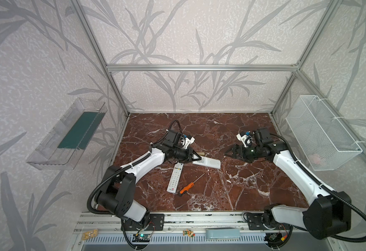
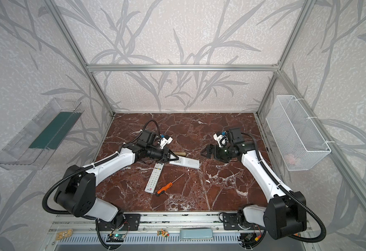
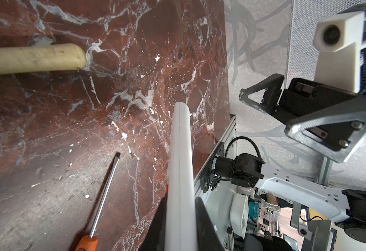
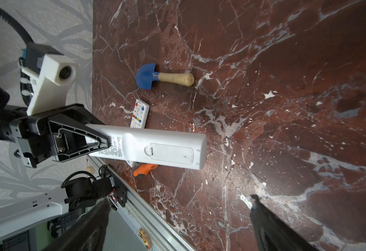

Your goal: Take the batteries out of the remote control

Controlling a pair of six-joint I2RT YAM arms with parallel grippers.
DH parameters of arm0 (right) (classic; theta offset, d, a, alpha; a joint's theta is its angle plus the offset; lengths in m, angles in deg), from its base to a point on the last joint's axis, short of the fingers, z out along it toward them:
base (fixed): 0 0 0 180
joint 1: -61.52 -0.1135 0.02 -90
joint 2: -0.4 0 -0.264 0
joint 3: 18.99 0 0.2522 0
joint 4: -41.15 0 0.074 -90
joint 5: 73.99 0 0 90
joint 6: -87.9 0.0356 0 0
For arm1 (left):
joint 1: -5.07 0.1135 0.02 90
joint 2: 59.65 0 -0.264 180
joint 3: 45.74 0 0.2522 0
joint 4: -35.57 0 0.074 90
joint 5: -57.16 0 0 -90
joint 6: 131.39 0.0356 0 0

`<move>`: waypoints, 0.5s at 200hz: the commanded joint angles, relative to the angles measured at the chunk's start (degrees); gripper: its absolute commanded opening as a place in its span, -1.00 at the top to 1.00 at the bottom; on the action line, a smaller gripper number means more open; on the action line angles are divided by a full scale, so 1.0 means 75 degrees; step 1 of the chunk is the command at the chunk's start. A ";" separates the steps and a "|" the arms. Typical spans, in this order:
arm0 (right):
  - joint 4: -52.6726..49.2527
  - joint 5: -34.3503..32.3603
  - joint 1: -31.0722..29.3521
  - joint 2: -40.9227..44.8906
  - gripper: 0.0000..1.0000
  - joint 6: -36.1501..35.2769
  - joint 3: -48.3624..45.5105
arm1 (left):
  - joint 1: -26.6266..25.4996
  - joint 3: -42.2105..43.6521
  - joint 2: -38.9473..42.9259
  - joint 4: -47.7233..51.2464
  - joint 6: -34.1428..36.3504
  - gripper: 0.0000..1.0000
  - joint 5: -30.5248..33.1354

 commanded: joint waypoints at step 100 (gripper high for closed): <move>0.0805 0.0021 -0.0987 -0.1171 -0.98 0.0084 -0.0595 | -0.0493 -0.0681 -0.0696 0.0858 0.0714 0.98 0.1035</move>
